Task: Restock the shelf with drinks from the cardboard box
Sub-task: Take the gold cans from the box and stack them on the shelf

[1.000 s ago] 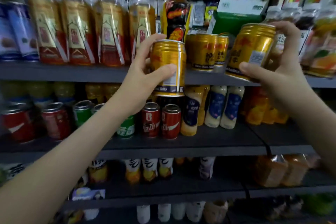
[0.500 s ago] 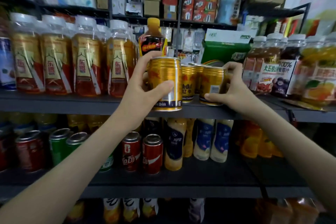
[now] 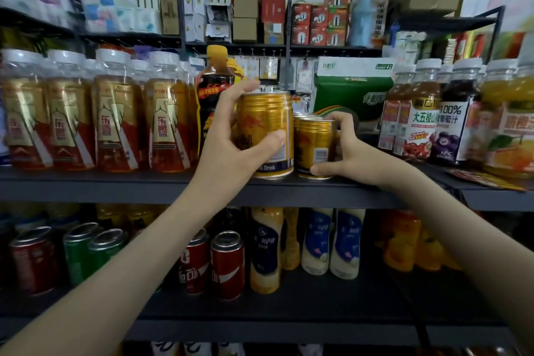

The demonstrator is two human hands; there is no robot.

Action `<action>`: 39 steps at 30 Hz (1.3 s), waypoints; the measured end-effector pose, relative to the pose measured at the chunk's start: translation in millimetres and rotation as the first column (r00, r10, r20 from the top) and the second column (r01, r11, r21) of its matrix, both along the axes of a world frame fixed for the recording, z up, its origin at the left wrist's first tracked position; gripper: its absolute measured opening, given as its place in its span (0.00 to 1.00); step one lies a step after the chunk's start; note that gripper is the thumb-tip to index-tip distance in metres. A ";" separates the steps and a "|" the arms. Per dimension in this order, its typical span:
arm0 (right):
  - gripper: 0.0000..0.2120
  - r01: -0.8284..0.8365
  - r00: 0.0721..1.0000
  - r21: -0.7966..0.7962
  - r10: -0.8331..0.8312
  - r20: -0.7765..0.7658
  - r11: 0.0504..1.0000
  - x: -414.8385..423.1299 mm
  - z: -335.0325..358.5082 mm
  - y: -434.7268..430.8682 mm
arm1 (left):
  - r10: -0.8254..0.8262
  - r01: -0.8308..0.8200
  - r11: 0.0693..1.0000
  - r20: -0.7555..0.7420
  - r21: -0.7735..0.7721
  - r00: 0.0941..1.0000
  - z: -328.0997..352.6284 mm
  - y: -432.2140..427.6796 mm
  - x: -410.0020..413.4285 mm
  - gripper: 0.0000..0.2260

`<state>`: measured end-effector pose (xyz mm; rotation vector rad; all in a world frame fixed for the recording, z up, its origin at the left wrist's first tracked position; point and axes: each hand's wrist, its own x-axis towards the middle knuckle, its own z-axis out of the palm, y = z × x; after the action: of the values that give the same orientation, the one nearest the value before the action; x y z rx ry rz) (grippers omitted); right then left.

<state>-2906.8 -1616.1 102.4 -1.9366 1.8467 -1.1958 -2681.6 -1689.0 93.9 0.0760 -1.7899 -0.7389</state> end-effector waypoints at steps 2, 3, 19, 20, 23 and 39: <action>0.41 -0.014 1.000 0.007 0.014 -0.024 1.000 -1.3 0.9 2.2 | -0.004 0.004 1.000 -0.004 -0.001 1.000 3.1 3.9 -5.9 0.25; 0.43 -0.005 0.998 -0.020 0.003 -0.062 1.000 -0.5 2.1 4.7 | -0.010 0.010 1.000 -0.007 -0.006 1.000 4.4 5.4 -8.6 0.25; 0.41 -0.050 0.998 -0.306 0.062 0.029 0.951 7.7 43.9 58.6 | 0.074 -0.022 0.976 0.238 -0.215 0.968 62.8 31.7 -87.6 0.22; 0.40 -0.036 0.996 -0.311 0.059 0.065 0.950 2.0 42.8 59.2 | 0.088 -0.019 0.969 0.271 -0.248 0.959 62.6 30.3 -90.6 0.23; 0.38 0.042 0.994 -0.302 -0.009 0.109 0.952 -18.2 40.2 59.2 | 0.279 -0.111 0.894 0.345 -0.434 0.896 61.7 20.7 -93.0 0.29; 0.42 0.197 0.980 0.063 -0.198 0.005 0.978 -118.2 31.8 -78.0 | 0.730 -0.154 0.531 0.357 -0.833 0.583 53.9 -29.8 -79.6 0.31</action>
<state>-3024.9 -1694.1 134.2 -1.7441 2.0846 -1.1853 -2761.3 -1718.8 147.7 0.3394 -2.4931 0.5935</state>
